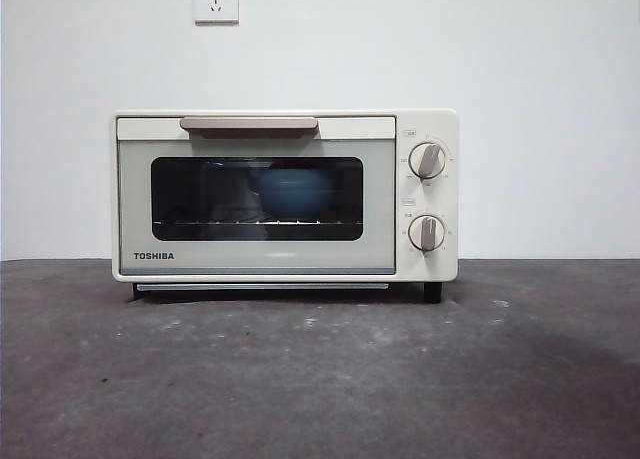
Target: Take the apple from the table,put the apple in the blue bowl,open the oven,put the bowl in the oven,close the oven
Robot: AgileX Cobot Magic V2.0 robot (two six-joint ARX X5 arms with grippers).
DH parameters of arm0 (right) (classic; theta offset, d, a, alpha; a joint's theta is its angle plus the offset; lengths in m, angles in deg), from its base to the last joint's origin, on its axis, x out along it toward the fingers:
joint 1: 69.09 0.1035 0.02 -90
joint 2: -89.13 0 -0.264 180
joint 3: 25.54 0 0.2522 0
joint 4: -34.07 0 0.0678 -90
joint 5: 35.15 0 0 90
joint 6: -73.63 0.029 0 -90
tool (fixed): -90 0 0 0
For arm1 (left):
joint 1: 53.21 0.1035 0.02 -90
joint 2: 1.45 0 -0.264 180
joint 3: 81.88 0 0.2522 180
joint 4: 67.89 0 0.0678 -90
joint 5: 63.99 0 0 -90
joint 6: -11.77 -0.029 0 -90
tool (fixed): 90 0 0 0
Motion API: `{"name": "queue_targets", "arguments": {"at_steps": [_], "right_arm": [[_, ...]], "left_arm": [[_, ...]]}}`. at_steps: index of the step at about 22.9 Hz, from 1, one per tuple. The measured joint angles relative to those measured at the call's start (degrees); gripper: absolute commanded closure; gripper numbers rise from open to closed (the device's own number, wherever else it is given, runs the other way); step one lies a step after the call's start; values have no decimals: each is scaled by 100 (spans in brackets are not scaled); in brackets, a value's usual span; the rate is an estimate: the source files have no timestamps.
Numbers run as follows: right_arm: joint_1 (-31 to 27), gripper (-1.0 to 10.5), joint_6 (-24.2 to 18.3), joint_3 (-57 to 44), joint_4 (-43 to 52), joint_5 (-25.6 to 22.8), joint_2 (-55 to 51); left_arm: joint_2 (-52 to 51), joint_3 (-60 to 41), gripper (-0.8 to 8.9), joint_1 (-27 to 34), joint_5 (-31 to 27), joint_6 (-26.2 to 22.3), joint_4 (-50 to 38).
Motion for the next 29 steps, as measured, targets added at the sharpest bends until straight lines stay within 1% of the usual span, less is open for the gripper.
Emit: {"name": "queue_targets", "arguments": {"at_steps": [5, 9, 13, 20, 29], "right_arm": [[0, 941, 127, -24, -413, 0, -197], [0, 941, 160, -24, -1036, 0, -409], [0, 941, 168, -24, -1648, 11, -409], [0, 941, 310, -22, -1633, 7, -407], [0, 941, 334, -24, -1624, 0, -407]], "left_arm": [[0, 0, 806, 0, 2, 0, 0], [0, 0, 806, 0, 2, 0, 0], [0, 0, 806, 0, 0, 0, 0], [0, 0, 806, 0, 0, 0, -2], [0, 0, 806, 0, 0, 0, 0]]}}
